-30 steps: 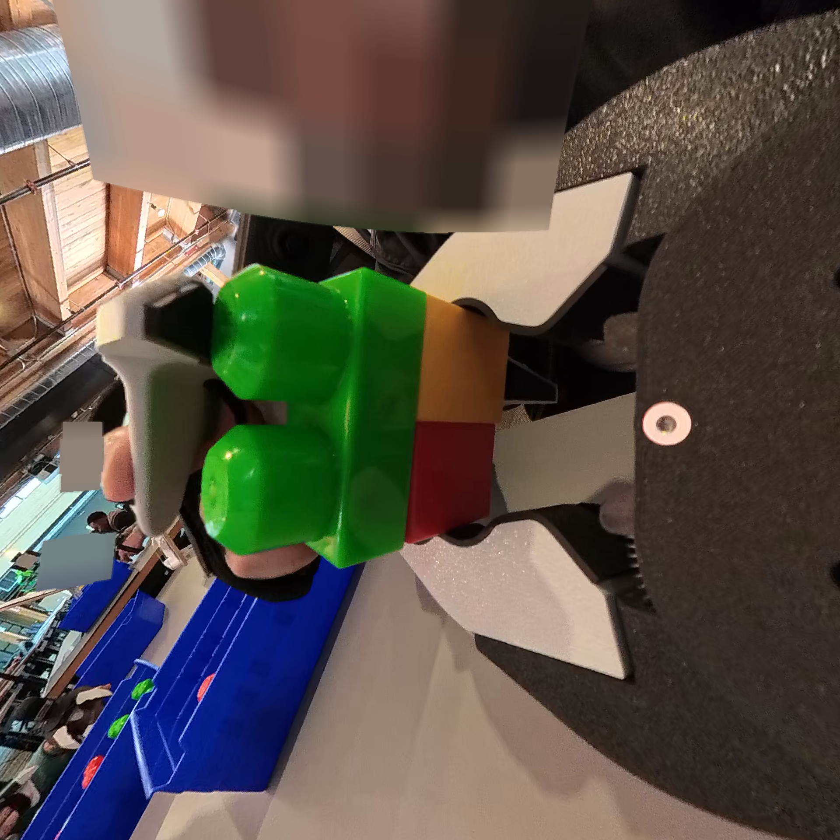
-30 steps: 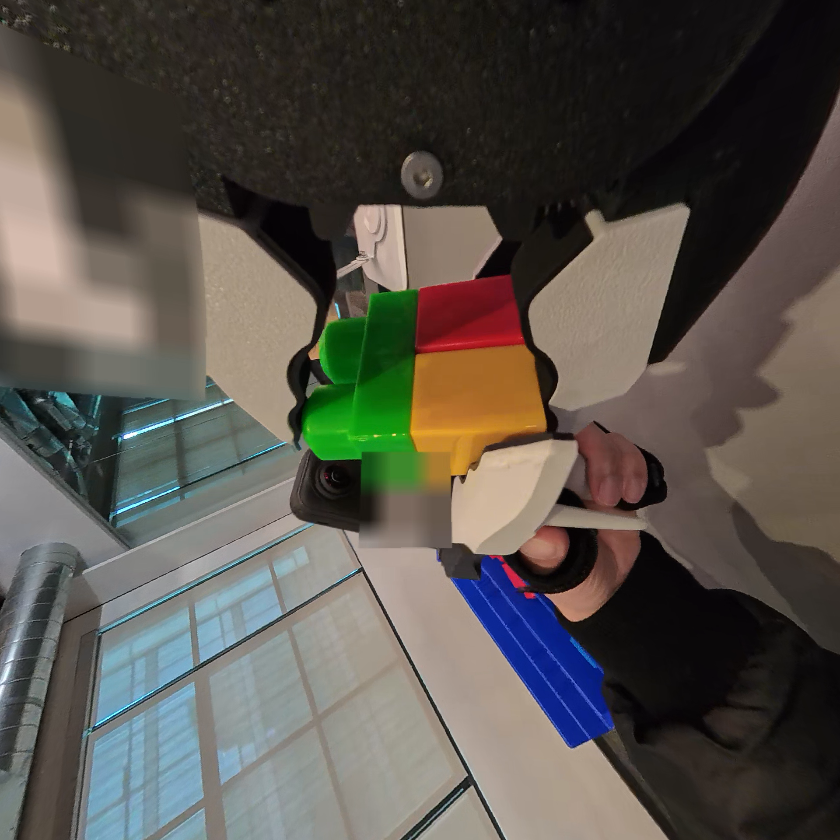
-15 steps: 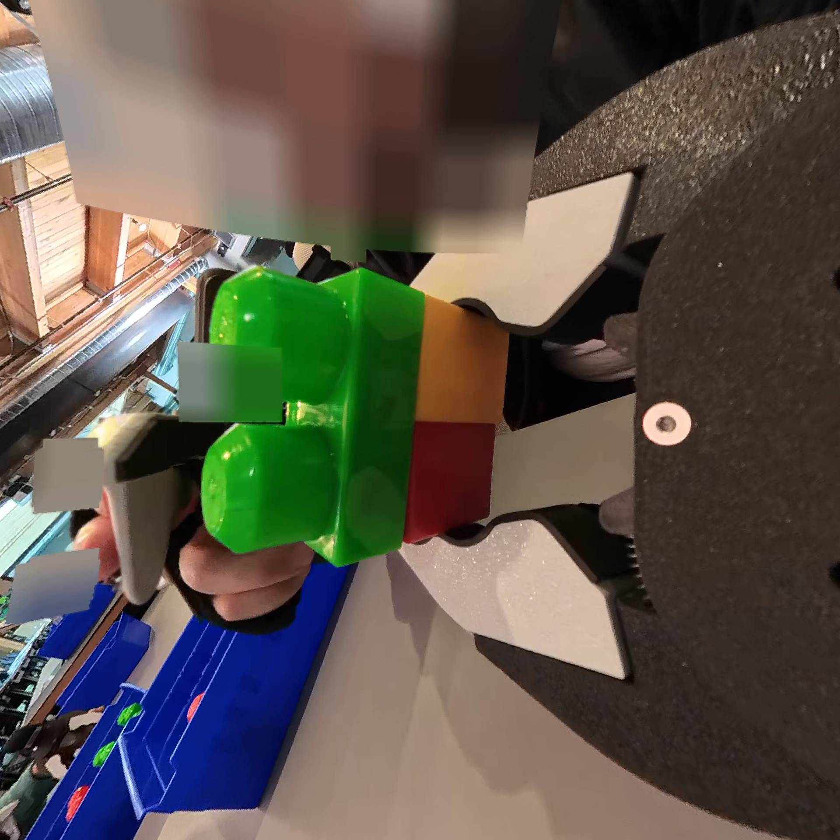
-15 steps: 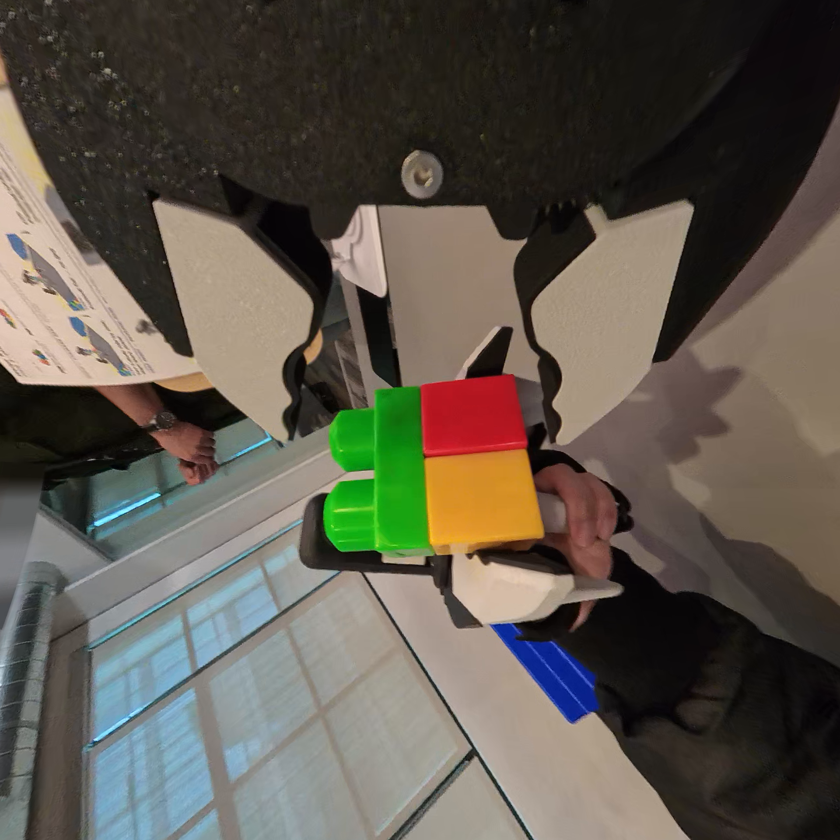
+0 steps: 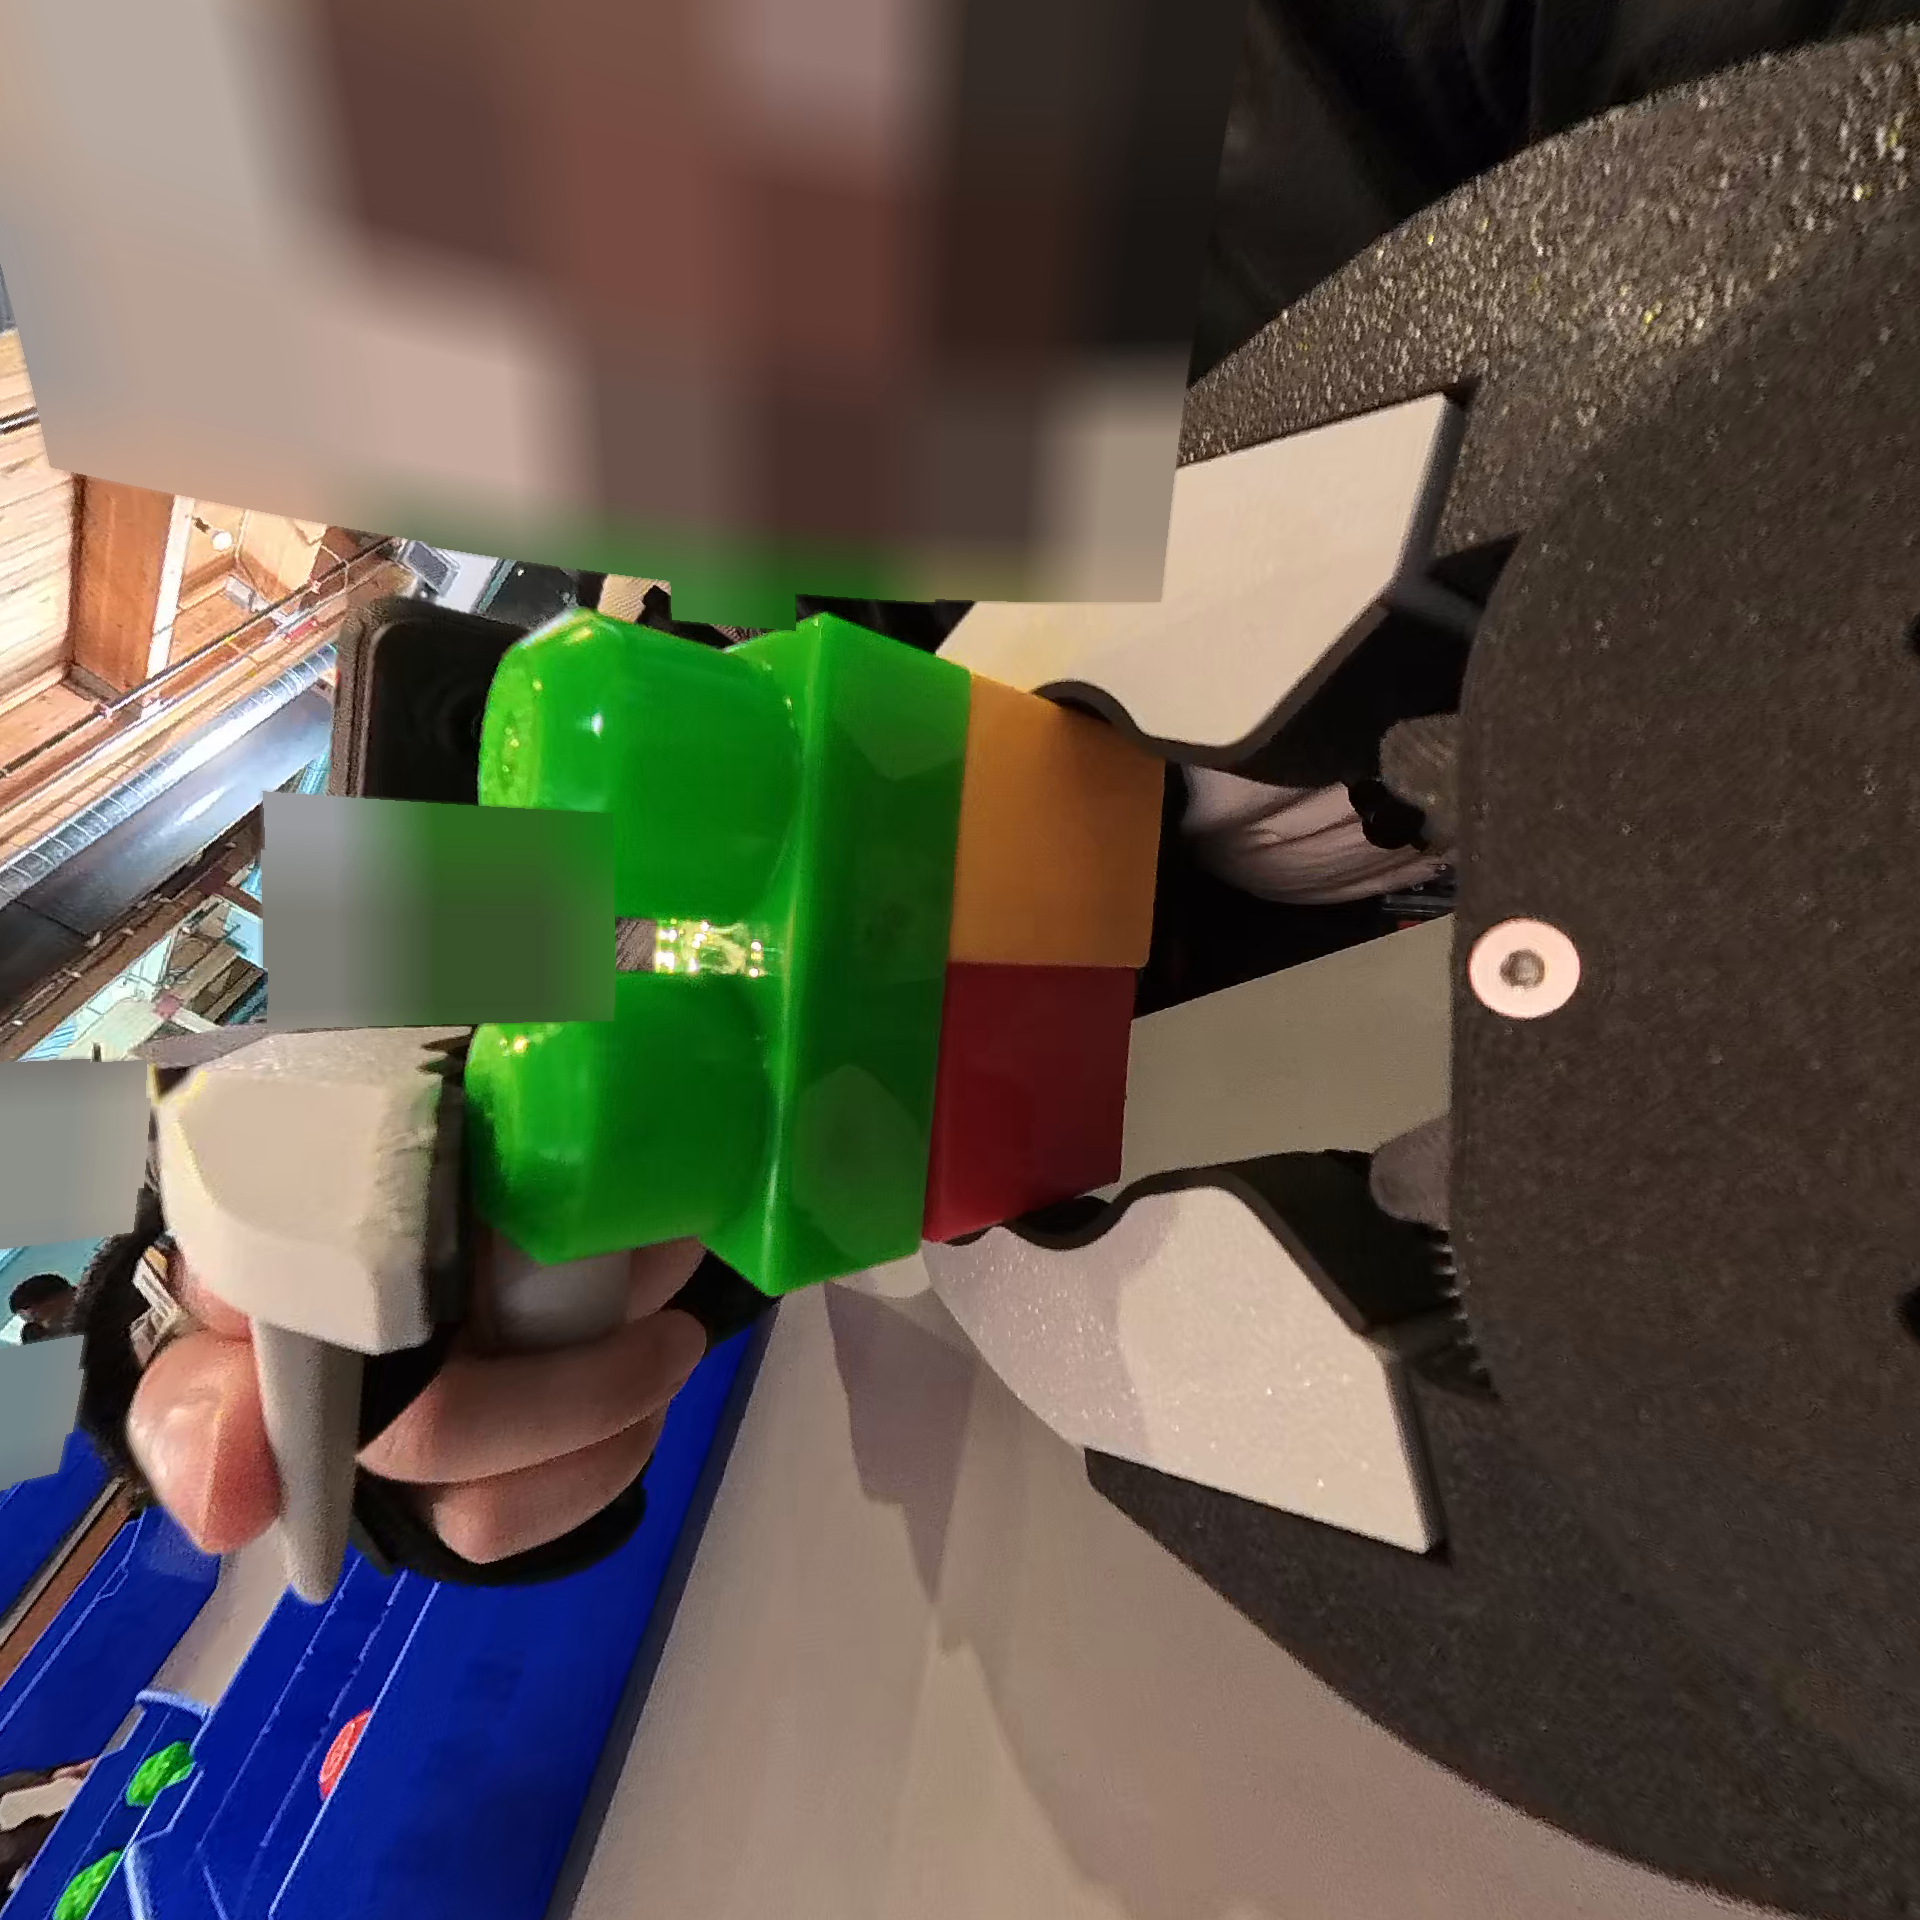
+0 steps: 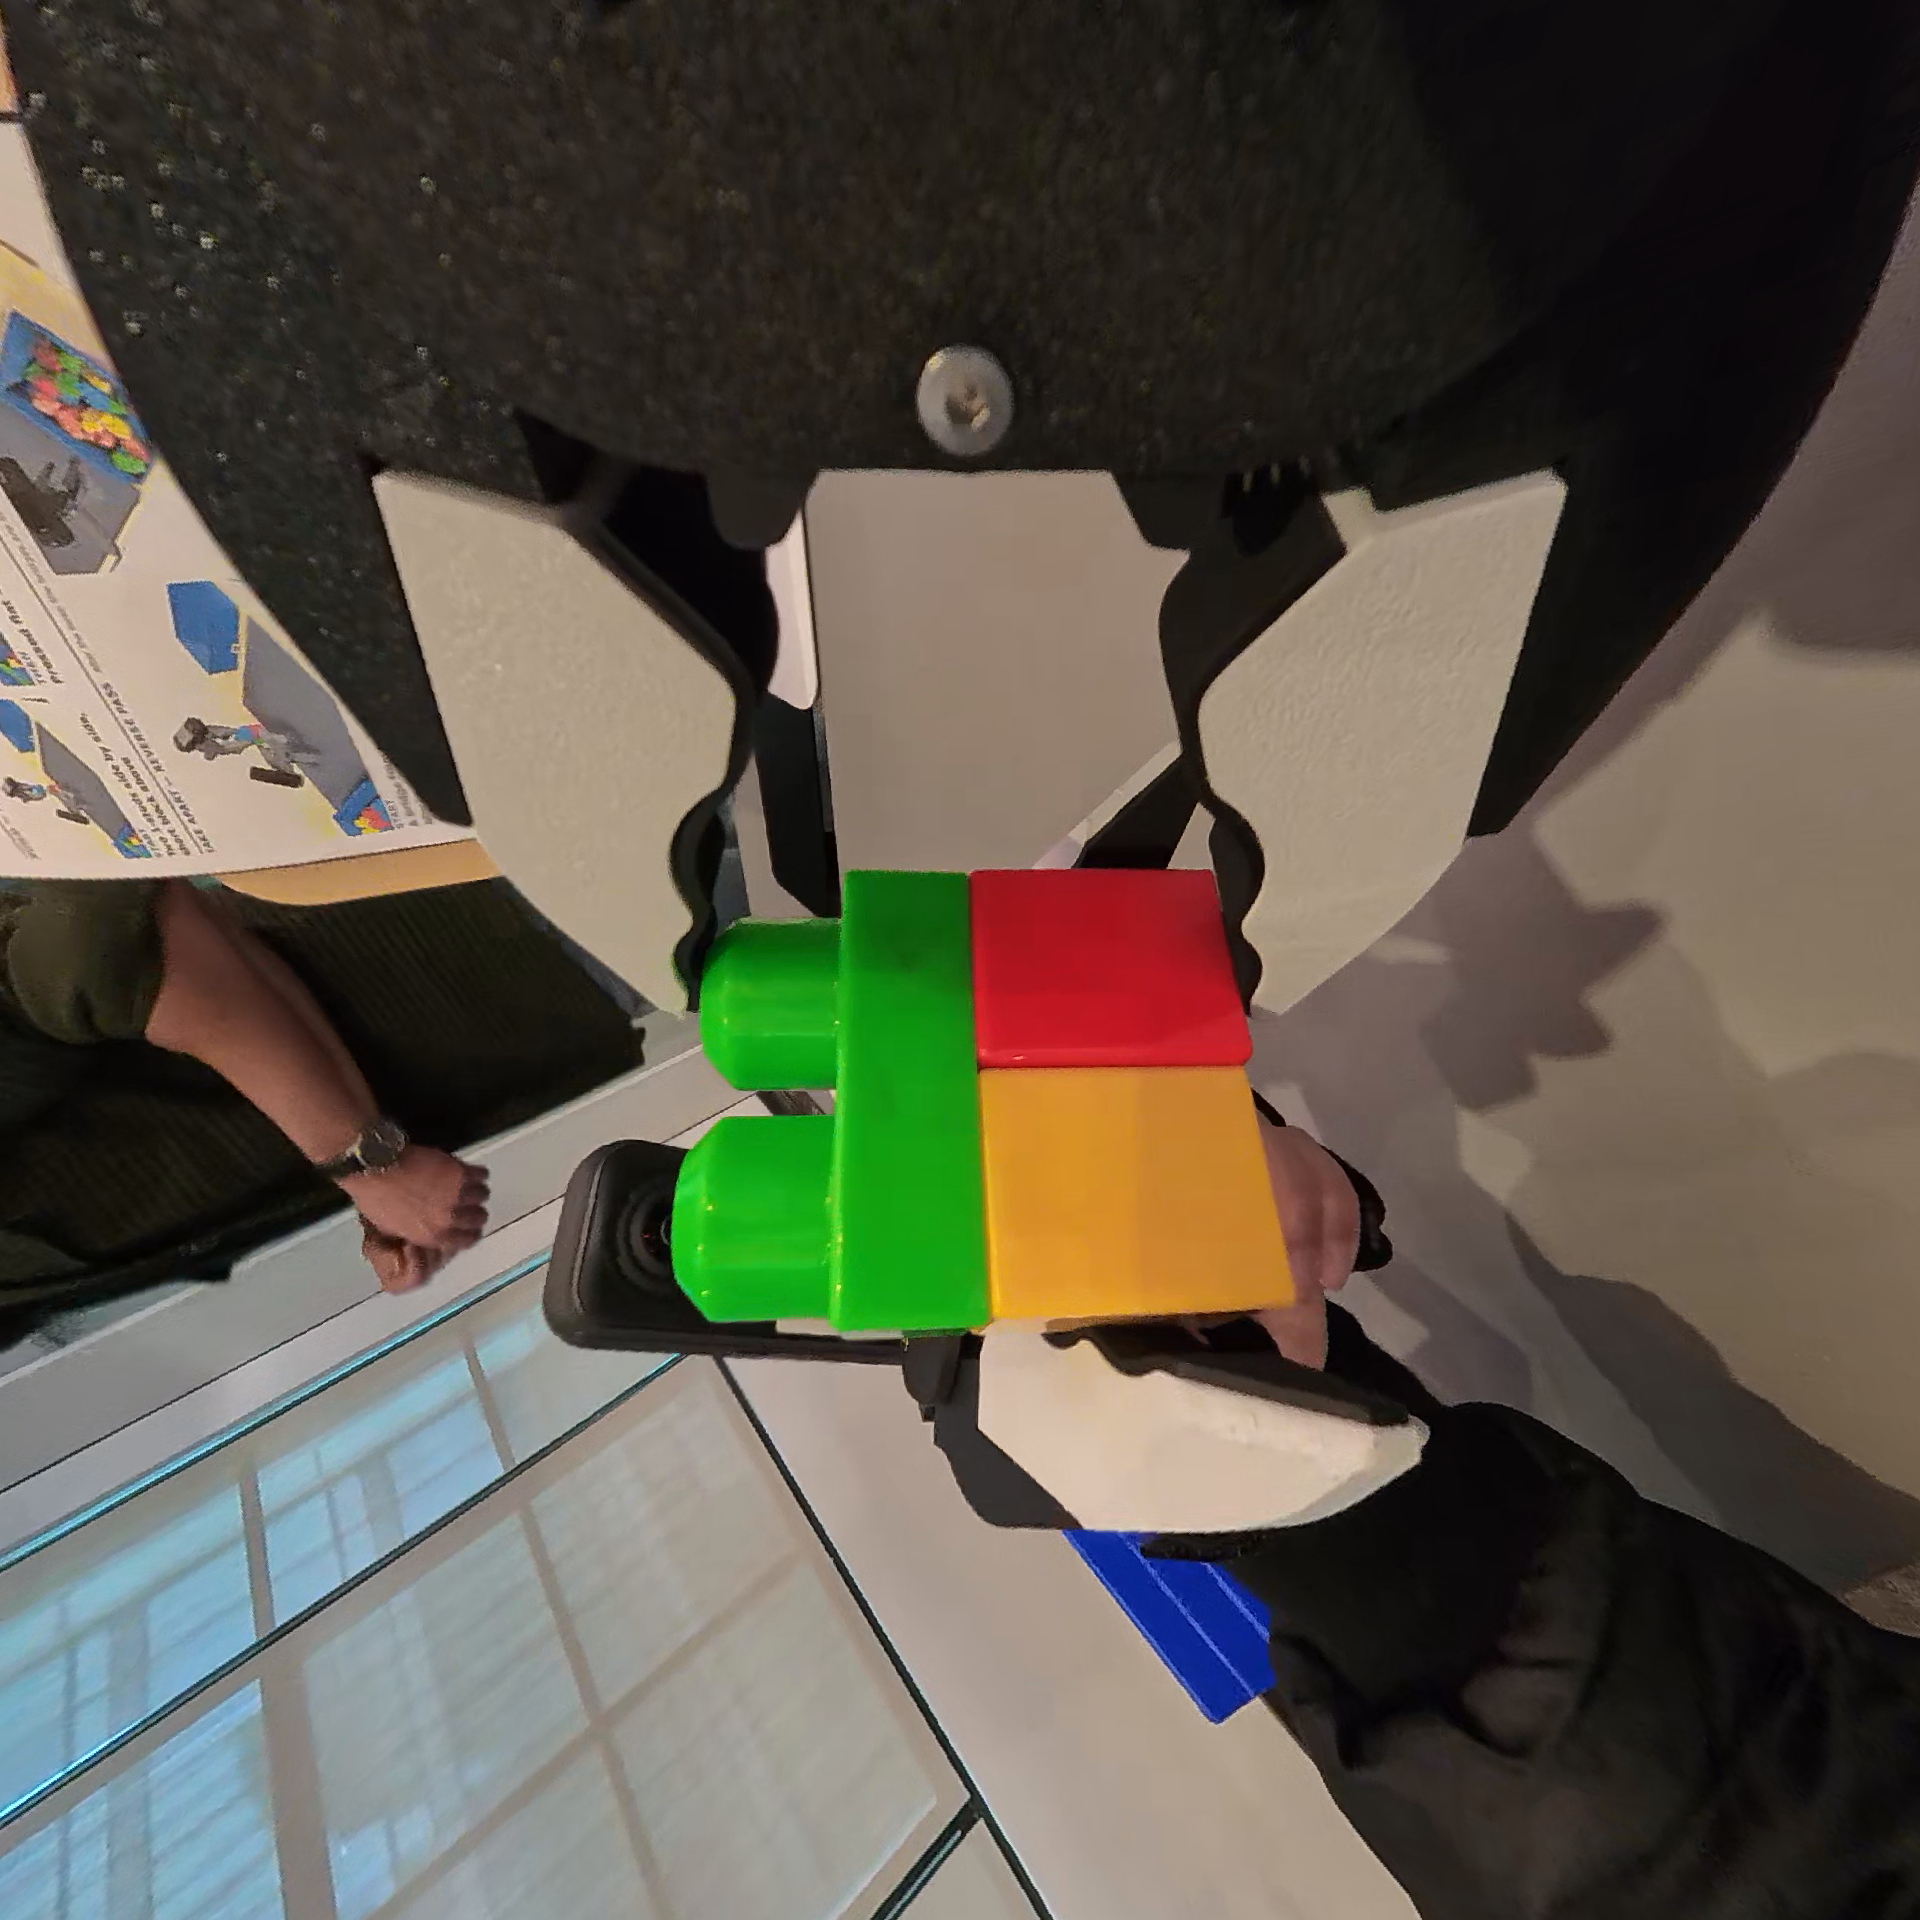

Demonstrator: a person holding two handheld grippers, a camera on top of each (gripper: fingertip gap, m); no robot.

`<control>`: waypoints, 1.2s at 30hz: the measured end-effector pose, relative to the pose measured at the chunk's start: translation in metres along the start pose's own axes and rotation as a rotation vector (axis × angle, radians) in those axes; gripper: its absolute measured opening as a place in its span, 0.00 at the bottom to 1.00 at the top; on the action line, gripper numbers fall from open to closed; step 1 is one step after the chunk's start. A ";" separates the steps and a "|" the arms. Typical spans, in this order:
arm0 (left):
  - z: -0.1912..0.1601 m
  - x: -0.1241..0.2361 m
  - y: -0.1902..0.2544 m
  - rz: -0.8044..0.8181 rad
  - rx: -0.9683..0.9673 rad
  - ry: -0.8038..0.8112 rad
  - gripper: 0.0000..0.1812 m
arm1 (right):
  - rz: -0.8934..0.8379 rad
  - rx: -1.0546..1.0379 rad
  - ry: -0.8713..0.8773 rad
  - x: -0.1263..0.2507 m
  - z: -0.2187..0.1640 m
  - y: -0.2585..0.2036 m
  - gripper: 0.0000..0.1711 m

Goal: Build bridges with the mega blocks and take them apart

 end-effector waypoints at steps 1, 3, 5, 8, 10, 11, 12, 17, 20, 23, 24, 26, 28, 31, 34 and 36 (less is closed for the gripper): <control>0.000 0.000 0.000 -0.001 0.001 -0.001 0.49 | 0.005 -0.003 -0.003 0.000 0.000 0.000 0.54; -0.001 -0.001 -0.001 0.004 0.000 -0.002 0.49 | 0.016 0.001 -0.012 0.000 -0.001 -0.001 0.54; -0.001 0.000 -0.001 -0.002 0.002 0.015 0.49 | 0.011 -0.002 -0.010 0.000 -0.001 -0.001 0.54; 0.001 0.002 0.001 -0.007 0.002 0.039 0.49 | -0.031 -0.015 0.024 0.000 0.000 0.000 0.54; 0.002 0.003 0.000 -0.002 0.004 0.054 0.49 | -0.070 -0.030 0.026 0.001 0.001 0.001 0.54; 0.003 0.006 -0.001 0.014 0.007 0.068 0.49 | -0.093 -0.045 0.038 0.002 0.002 0.002 0.53; 0.005 0.009 -0.001 0.019 0.008 0.086 0.49 | -0.112 -0.063 0.048 0.004 0.003 0.002 0.54; 0.010 0.023 -0.002 0.125 0.003 0.150 0.50 | -0.177 -0.210 0.004 0.013 -0.017 0.002 0.45; 0.006 0.029 -0.018 0.397 -0.015 0.109 0.49 | -0.073 -0.415 -0.059 0.011 -0.034 -0.005 0.45; 0.004 0.033 -0.031 0.596 -0.036 0.130 0.49 | 0.026 -0.614 -0.124 0.014 -0.047 -0.006 0.45; 0.002 0.038 -0.036 0.697 -0.052 0.130 0.49 | 0.043 -0.664 -0.133 0.017 -0.049 -0.004 0.45; 0.001 0.041 -0.039 0.783 -0.075 0.172 0.49 | 0.071 -0.782 -0.121 0.025 -0.050 0.003 0.44; -0.002 0.051 -0.049 0.989 -0.094 0.174 0.49 | 0.085 -0.909 -0.089 0.033 -0.046 0.010 0.41; -0.008 0.067 -0.064 1.295 -0.055 0.144 0.49 | 0.031 -1.080 -0.051 0.038 -0.037 0.017 0.41; -0.006 0.064 -0.068 1.423 -0.053 0.125 0.49 | -0.059 -1.104 -0.104 0.025 -0.025 0.012 0.46; -0.004 0.057 -0.069 1.446 -0.055 0.113 0.49 | -0.107 -1.090 -0.182 0.009 -0.023 0.008 0.52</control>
Point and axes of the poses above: each gripper's, where its closed fingertips meet, x back along the fingers, z out of its top, y = z × x across the jaws, the point moved 4 cm from there along x, back along the fingers, and after that the axes turned 15 degrees about -y, right-handed, at the moved point
